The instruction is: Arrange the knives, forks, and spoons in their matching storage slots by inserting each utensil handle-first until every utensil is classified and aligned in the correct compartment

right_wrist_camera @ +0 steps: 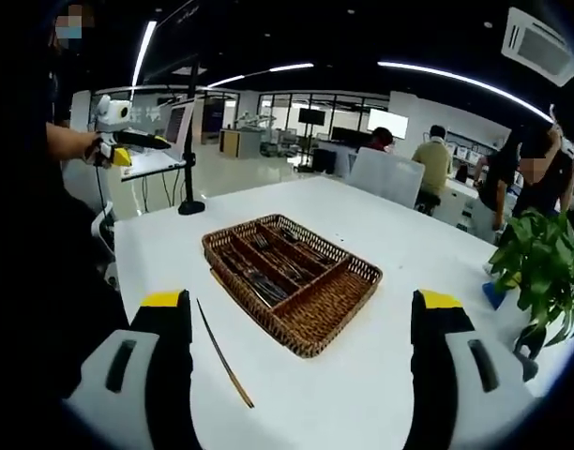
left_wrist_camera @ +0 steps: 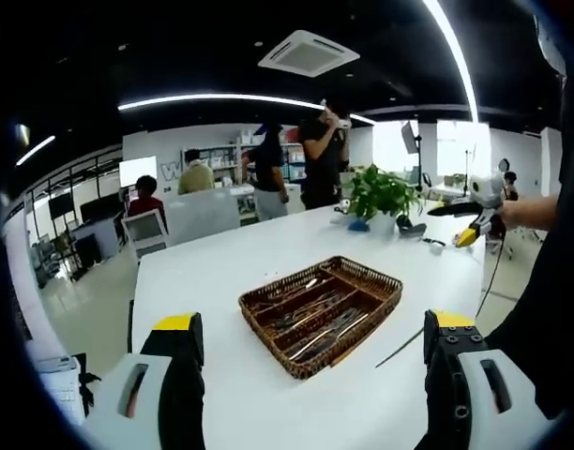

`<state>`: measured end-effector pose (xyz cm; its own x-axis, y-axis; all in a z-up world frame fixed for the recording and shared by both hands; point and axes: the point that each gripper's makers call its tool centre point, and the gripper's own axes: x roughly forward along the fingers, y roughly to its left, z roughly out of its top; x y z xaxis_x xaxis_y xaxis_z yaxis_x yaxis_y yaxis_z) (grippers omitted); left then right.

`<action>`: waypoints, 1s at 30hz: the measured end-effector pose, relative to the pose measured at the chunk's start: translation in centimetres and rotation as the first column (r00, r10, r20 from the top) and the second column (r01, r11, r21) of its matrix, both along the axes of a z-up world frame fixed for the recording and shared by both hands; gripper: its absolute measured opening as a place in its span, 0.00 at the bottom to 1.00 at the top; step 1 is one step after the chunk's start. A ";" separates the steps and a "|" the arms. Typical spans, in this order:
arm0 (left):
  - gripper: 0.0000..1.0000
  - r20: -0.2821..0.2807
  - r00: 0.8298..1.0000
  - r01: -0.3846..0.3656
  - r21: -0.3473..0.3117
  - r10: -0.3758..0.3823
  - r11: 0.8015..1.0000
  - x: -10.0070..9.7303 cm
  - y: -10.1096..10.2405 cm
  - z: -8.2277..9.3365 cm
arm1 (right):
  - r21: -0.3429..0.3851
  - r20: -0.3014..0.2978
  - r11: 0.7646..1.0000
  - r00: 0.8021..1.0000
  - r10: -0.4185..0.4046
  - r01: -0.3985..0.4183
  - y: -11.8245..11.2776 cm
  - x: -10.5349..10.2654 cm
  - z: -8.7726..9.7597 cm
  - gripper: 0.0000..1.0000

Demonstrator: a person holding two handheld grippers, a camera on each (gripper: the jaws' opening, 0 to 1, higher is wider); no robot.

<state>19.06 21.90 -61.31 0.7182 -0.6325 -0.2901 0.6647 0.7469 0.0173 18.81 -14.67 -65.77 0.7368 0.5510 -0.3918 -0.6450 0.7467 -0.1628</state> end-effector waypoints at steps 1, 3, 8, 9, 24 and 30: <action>1.00 0.001 1.000 0.003 -0.001 -0.003 1.000 0.0 -0.1 0.0 | 0.003 -0.001 1.000 1.000 -0.001 0.001 0.0 -0.1 -0.2 1.00; 1.00 0.007 1.000 0.009 0.001 -0.009 1.000 0.2 -0.2 0.0 | -0.006 -0.008 1.000 1.000 0.007 -0.007 0.0 -0.3 -1.1 0.98; 1.00 0.007 1.000 0.018 -0.005 -0.018 1.000 0.3 -0.5 -0.1 | -0.034 -0.039 0.999 0.999 0.033 -0.035 0.1 -1.1 -4.4 0.94; 1.00 0.005 1.000 0.018 -0.005 -0.018 1.000 0.3 -0.5 -0.2 | -0.048 -0.044 0.998 0.998 0.047 -0.049 0.2 -1.2 -5.2 0.93; 1.00 -0.010 1.000 0.005 -0.012 -0.005 1.000 -0.4 0.4 -1.1 | -0.135 -0.220 0.953 0.946 0.239 -0.273 3.1 -3.9 -16.2 0.67; 1.00 -0.013 1.000 -0.006 -0.013 0.005 1.000 -0.5 0.8 -1.2 | -0.077 -0.314 0.951 0.913 0.262 -0.299 3.1 -5.2 -19.2 0.60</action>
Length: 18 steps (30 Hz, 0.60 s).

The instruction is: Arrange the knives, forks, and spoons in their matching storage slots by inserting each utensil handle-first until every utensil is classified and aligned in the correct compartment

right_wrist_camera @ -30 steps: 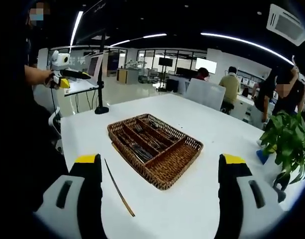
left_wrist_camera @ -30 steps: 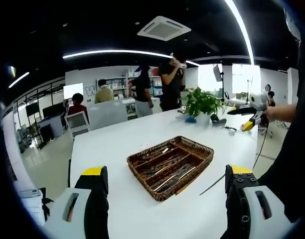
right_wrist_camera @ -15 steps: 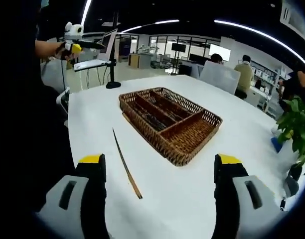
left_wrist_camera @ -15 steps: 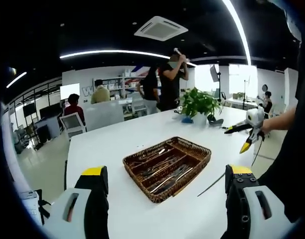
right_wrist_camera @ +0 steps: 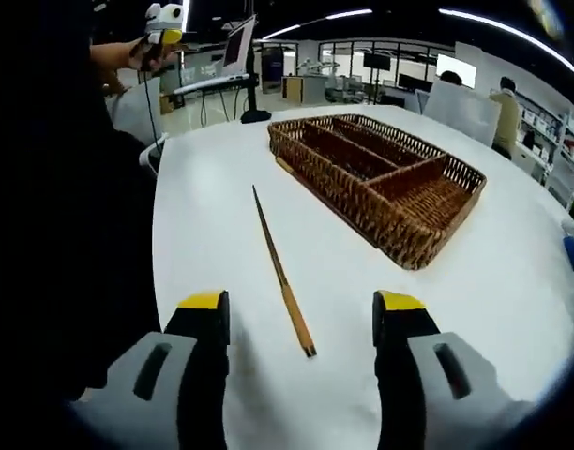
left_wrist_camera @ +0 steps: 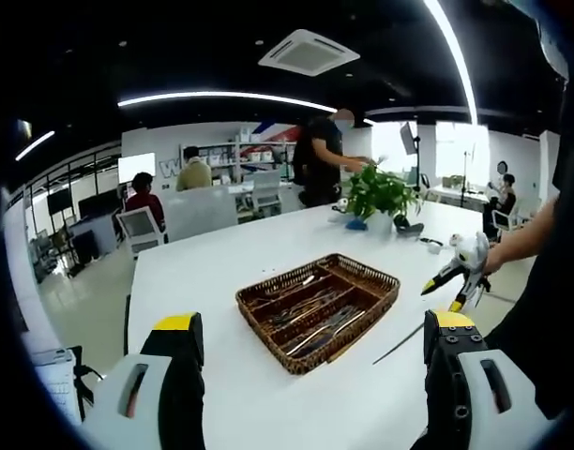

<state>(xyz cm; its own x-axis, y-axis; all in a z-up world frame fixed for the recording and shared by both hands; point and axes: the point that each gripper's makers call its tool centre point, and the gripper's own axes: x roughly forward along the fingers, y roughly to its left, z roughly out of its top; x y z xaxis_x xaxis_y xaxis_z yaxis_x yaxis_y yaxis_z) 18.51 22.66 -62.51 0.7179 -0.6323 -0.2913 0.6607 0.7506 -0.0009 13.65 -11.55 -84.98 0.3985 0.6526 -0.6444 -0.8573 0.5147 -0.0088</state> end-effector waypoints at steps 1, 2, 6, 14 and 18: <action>1.00 -0.001 1.000 -0.002 0.001 0.002 1.000 0.0 0.0 0.0 | -0.021 0.002 1.000 1.000 0.005 -0.005 -0.2 -0.1 -0.4 0.57; 1.00 -0.001 1.000 -0.002 0.002 0.002 1.000 -0.1 0.1 0.0 | -0.027 0.002 1.000 1.000 0.004 -0.004 -0.3 -0.1 -0.5 0.54; 1.00 -0.001 1.000 -0.010 0.004 0.010 1.000 -0.3 0.5 0.0 | -0.017 0.002 1.000 1.000 -0.006 0.006 -0.1 0.1 -0.3 0.50; 1.00 -0.005 1.000 -0.025 0.002 0.025 1.000 -0.3 0.9 -0.2 | -0.105 -0.021 0.992 0.997 0.074 -0.076 1.0 0.1 -1.8 0.22; 1.00 -0.005 1.000 -0.024 0.001 0.024 1.000 -0.3 0.8 -0.3 | -0.102 -0.009 0.993 0.998 0.063 -0.064 1.0 0.4 -1.7 0.19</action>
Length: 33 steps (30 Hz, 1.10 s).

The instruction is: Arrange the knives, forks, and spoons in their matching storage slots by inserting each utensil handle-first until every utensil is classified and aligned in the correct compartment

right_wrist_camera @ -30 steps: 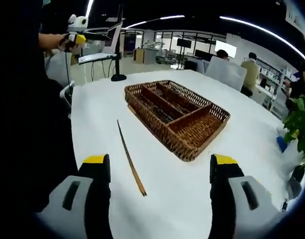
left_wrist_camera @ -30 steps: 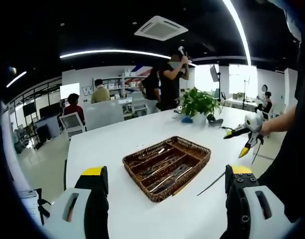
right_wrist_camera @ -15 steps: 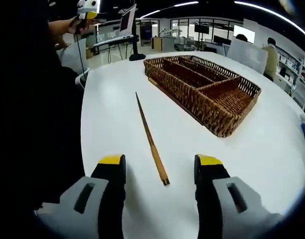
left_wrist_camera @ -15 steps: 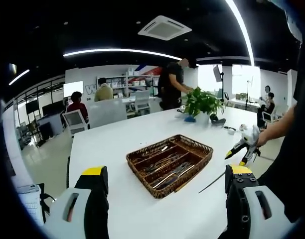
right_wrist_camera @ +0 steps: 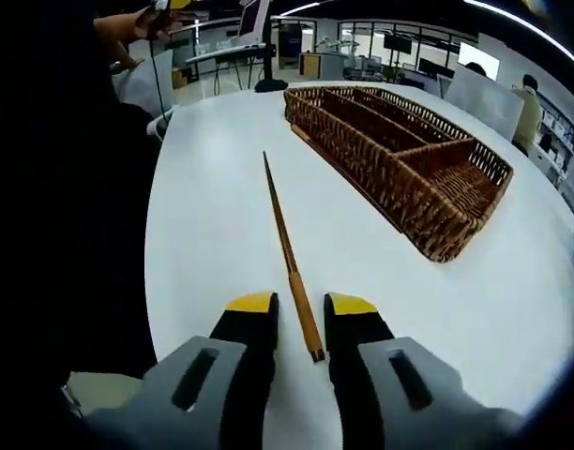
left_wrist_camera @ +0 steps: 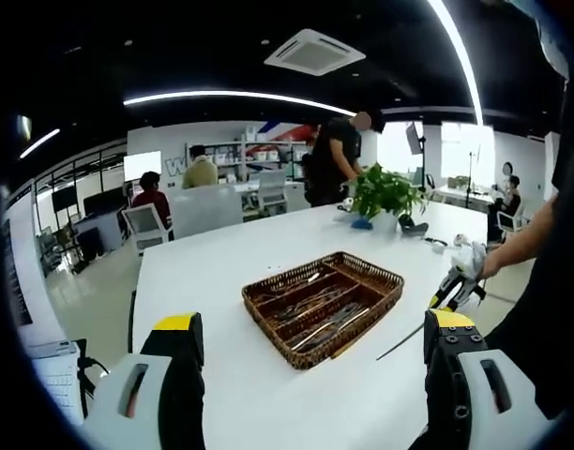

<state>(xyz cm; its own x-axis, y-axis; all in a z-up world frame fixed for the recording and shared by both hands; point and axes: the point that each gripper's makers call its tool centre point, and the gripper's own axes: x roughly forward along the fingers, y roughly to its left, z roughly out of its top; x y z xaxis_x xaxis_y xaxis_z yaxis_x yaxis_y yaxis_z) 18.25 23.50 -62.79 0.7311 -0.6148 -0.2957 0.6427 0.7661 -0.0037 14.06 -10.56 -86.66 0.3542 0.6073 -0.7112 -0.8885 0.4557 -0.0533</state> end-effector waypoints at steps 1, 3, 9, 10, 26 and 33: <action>1.00 -0.001 1.000 0.000 -0.001 0.000 1.000 0.0 0.0 0.0 | -0.006 0.009 1.000 1.000 0.004 -0.004 -0.1 -0.1 0.0 0.19; 1.00 -0.004 1.000 0.000 0.001 0.000 1.000 -0.1 -0.1 -0.1 | 0.008 -0.005 1.000 1.000 0.002 -0.001 0.0 -0.4 -0.1 0.15; 1.00 -0.005 1.000 -0.001 -0.004 0.001 1.000 -0.2 -0.1 0.0 | 0.000 -0.013 1.000 1.000 0.006 -0.006 0.0 -0.5 -0.1 0.07; 1.00 -0.004 1.000 0.001 -0.007 -0.001 1.000 -0.2 -0.2 0.1 | -0.004 -0.012 1.000 1.000 0.010 -0.010 0.0 -0.6 0.0 0.06; 1.00 0.008 1.000 0.029 -0.001 -0.028 1.000 0.0 -1.0 0.4 | -0.055 -0.051 0.998 0.999 0.006 -0.009 0.1 -1.7 0.2 0.04; 1.00 0.007 0.999 0.032 0.001 -0.032 0.999 -0.1 -1.1 0.4 | -0.038 -0.061 0.999 0.998 0.015 -0.017 1.2 -2.0 2.0 0.03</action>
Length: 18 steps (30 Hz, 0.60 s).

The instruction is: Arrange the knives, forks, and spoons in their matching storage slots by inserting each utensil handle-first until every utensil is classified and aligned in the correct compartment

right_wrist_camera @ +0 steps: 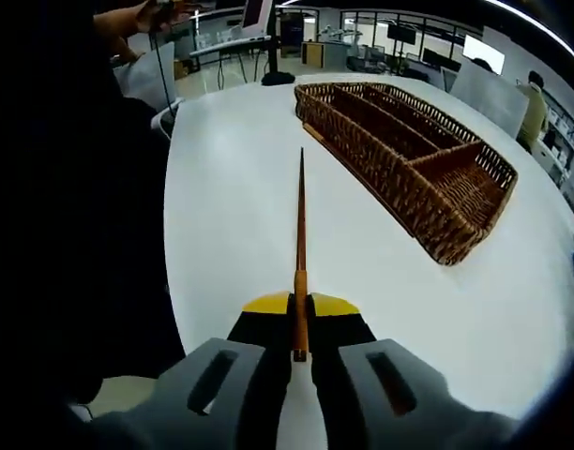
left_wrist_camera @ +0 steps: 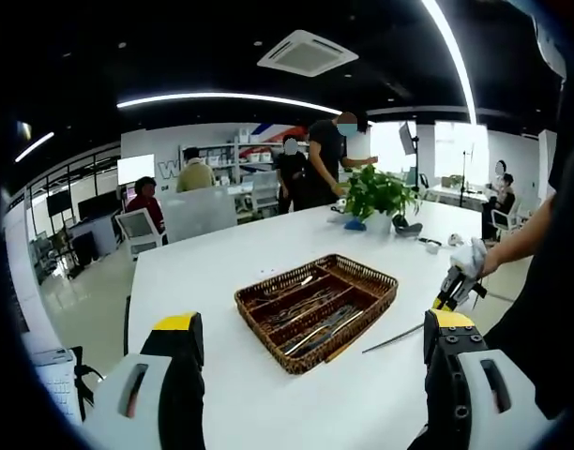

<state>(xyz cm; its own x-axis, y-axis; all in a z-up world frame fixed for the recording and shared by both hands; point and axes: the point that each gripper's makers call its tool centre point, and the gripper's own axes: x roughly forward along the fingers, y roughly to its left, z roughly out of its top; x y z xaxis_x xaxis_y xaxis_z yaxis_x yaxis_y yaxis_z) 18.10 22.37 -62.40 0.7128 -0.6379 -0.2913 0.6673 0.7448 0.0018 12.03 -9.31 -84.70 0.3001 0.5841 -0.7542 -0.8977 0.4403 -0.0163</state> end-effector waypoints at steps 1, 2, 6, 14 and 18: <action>1.00 -0.001 1.000 0.001 0.000 -0.001 1.000 0.0 0.0 0.0 | 0.003 -0.004 1.000 1.000 -0.001 0.001 0.2 -0.1 0.3 0.03; 1.00 -0.001 1.000 0.001 -0.004 -0.001 1.000 -0.1 0.0 0.0 | 0.005 -0.013 1.000 1.000 -0.008 0.008 0.4 -0.1 0.4 0.03; 1.00 -0.004 1.000 0.001 -0.003 -0.001 1.000 -0.2 0.0 0.0 | -0.005 -0.030 1.000 0.999 -0.023 0.023 0.8 -0.6 0.8 0.03; 1.00 0.000 1.000 -0.003 -0.005 0.003 1.000 0.2 0.1 0.1 | 0.113 -0.104 0.987 0.989 -0.103 0.114 2.6 -0.9 3.0 0.03; 1.00 -0.001 1.000 -0.001 -0.007 0.001 1.000 0.4 -0.1 0.0 | 0.116 -0.097 0.988 0.991 -0.094 0.105 3.2 -1.1 3.1 0.02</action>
<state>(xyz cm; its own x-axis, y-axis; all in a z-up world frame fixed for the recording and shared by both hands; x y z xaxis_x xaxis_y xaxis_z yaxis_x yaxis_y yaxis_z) 18.49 22.27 -62.41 0.7131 -0.6393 -0.2878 0.6665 0.7455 -0.0045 10.94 -6.09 -81.58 0.2949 0.6427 -0.7071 -0.8446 0.5213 0.1216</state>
